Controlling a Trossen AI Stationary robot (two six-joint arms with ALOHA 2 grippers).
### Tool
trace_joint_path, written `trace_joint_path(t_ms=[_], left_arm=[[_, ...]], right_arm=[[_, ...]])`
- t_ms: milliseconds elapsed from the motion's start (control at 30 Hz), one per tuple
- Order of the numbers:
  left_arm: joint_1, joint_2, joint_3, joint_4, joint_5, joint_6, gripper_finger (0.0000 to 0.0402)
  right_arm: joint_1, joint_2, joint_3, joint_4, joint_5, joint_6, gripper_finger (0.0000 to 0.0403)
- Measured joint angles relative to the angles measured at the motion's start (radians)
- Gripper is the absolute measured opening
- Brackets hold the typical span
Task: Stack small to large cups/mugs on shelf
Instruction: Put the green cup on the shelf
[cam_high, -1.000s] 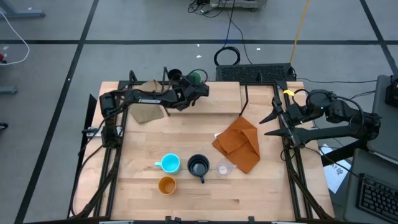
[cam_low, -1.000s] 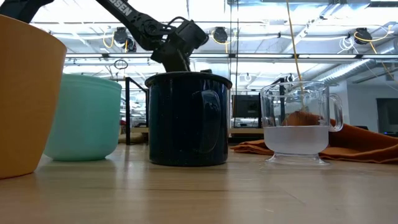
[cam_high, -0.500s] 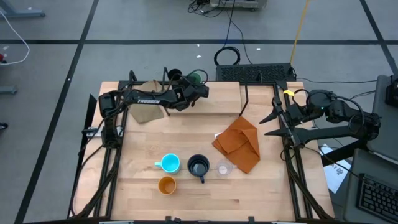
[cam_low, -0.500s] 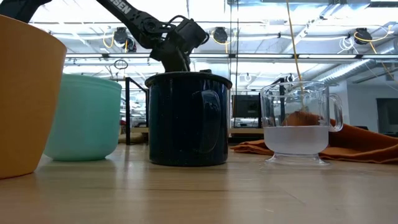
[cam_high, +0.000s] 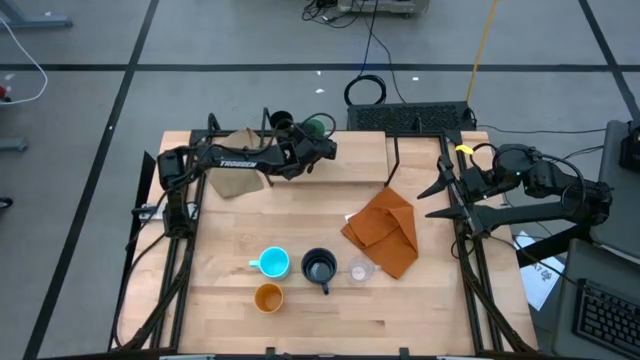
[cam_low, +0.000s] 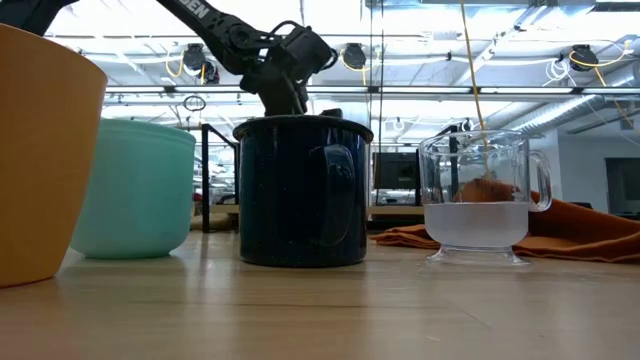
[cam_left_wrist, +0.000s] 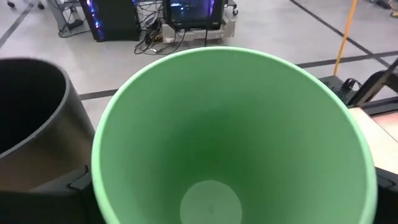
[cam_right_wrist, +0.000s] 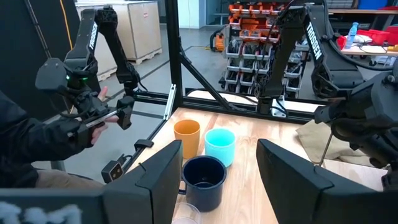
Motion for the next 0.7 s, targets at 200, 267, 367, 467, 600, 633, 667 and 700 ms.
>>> trace_joint_path(t_ms=[200,267,367,467,600,633,667,700], left_arm=[[-0.007,0.0,0.0,-0.008,0.029,0.05,0.04],[-0.013,0.0,0.0,-0.006,0.026,0.056,0.04],[-0.013,0.0,0.0,0.003,0.027,0.086,0.04],[-0.008,0.0,0.0,0.012,0.044,0.079,0.04],[-0.01,0.0,0.0,0.0,0.048,0.054,0.0399],[-0.01,0.0,0.0,0.005,0.046,0.078,0.04],[-0.011,0.0,0.0,0.002,0.018,0.096,0.04],[-0.011,0.0,0.0,-0.001,0.002,0.091,0.04]], right_arm=[[0.0,0.0,0.0,0.001,0.0,0.0,0.0199],[0.0,0.0,0.0,0.004,0.002,0.0,0.0199],[0.0,0.0,0.0,0.015,0.004,0.0,0.0199],[0.0,0.0,0.0,0.015,0.004,0.0,0.0199],[0.0,0.0,0.0,0.015,0.005,0.003,0.0199],[0.0,0.0,0.0,0.015,0.005,0.003,0.0199],[0.0,0.0,0.0,0.015,0.005,0.003,0.0199],[0.0,0.0,0.0,0.015,0.005,0.003,0.0199]])
